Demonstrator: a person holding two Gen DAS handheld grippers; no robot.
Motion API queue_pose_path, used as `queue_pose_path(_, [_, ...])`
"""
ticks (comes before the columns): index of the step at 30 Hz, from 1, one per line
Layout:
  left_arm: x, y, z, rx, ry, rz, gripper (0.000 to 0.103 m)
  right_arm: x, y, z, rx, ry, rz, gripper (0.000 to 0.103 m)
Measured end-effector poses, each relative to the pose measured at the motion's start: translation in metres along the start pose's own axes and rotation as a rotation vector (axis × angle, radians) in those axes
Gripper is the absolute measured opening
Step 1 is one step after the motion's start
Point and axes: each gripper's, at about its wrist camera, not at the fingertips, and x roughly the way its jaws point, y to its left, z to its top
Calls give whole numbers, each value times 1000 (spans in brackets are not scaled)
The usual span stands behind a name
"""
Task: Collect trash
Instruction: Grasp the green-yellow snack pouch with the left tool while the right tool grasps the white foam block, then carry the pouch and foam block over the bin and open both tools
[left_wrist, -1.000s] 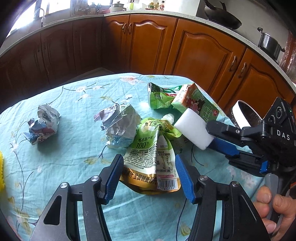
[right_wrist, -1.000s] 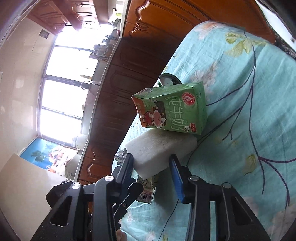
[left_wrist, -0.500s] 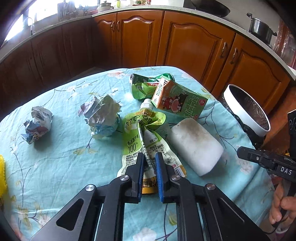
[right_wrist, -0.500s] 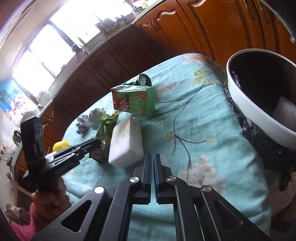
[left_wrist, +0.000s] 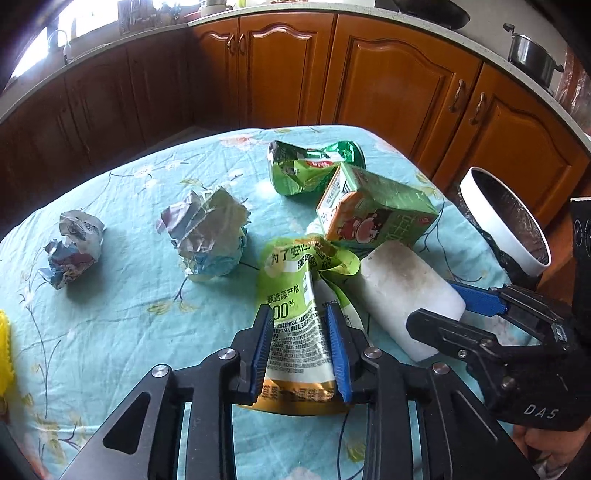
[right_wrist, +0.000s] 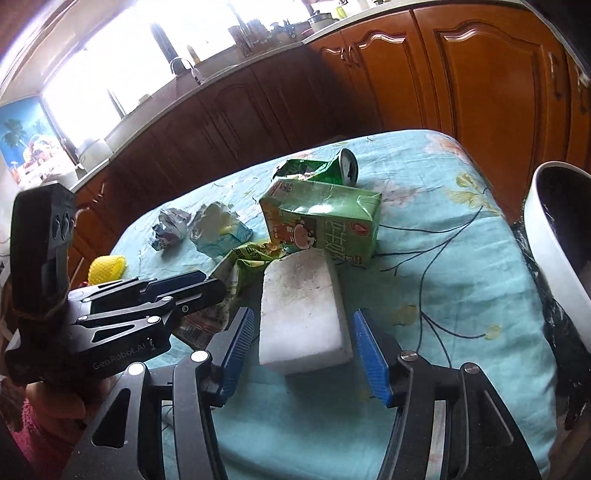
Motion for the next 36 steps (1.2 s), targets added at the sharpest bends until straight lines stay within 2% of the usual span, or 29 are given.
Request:
queue_pose_path(2, [1, 1, 0, -1, -11, -20, 25, 7, 0, -2, -17, 18, -5, 53])
queue_pose_path(4, [-1, 2, 0, -2, -20, -28, 13, 2, -1, -5, -27, 8, -1, 50])
queue_pose_path(8, [-5, 2, -3, -12, -35, -17, 5, -18, -4, -10, -40, -16, -22, 47])
queue_pose_path(18, [-45, -20, -21, -20, -82, -105, 2, -86, -46, -22, 68, -106, 1, 46])
queue_pose_path(26, [-72, -52, -34, 36, -94, -170, 2, -124, -78, -37, 156, -163, -7, 46])
queue_pose_path(36, [-65, -100, -15, 102, -102, -219, 2, -158, -118, -48, 226, -224, -52, 46])
